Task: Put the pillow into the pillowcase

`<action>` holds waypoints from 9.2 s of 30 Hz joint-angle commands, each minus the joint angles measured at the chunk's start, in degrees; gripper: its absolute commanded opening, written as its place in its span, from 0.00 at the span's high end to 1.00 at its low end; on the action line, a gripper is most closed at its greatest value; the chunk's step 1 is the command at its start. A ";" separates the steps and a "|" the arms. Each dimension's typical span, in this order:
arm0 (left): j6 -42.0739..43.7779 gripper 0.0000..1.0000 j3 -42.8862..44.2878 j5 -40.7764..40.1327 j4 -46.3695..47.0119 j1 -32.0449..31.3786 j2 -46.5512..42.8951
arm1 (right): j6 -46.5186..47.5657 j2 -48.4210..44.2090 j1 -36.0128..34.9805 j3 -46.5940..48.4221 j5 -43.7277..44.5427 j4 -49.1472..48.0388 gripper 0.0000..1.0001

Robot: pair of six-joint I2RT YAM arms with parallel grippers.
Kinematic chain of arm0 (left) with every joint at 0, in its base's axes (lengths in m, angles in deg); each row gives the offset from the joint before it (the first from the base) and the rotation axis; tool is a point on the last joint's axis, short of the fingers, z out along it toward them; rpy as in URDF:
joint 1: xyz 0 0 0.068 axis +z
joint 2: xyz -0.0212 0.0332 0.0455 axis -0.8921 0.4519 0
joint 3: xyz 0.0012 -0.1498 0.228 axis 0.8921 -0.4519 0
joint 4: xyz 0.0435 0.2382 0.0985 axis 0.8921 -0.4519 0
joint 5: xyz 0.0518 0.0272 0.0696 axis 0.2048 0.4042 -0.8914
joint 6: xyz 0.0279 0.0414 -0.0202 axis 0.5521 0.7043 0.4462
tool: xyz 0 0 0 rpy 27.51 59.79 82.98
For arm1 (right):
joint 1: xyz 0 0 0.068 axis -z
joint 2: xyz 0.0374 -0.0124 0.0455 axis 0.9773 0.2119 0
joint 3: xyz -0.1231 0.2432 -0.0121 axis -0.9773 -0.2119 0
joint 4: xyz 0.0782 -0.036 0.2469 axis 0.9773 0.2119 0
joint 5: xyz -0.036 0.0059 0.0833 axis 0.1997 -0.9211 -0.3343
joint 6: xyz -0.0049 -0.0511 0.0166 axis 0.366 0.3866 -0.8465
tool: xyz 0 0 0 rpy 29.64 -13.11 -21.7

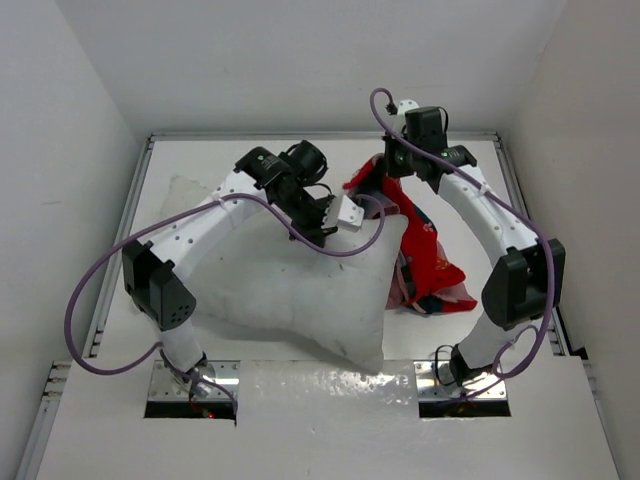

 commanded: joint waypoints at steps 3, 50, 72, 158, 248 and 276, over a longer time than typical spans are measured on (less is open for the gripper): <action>0.66 1.00 1.59 6.34 -1.24 0.11 -2.98 | 1.77 0.72 0.14 3.37 1.61 0.48 1.00; -41.17 1.00 -0.43 -26.96 38.31 10.93 7.21 | 16.71 -11.59 -1.44 -5.68 -17.28 10.85 1.00; -35.04 0.15 10.21 -9.12 36.91 15.06 10.65 | 1.59 -11.92 2.25 -4.62 -17.48 5.40 0.01; -36.89 0.00 -4.23 13.03 32.62 0.37 8.89 | -15.21 -37.43 -0.39 -27.34 -8.95 11.00 0.02; -34.27 0.52 26.37 7.30 42.22 15.50 24.97 | -5.52 -11.48 -0.30 -2.28 1.26 20.62 0.45; -21.38 0.95 1.68 -12.02 36.55 -1.20 24.79 | -1.75 -21.78 3.13 -37.23 10.66 0.23 0.92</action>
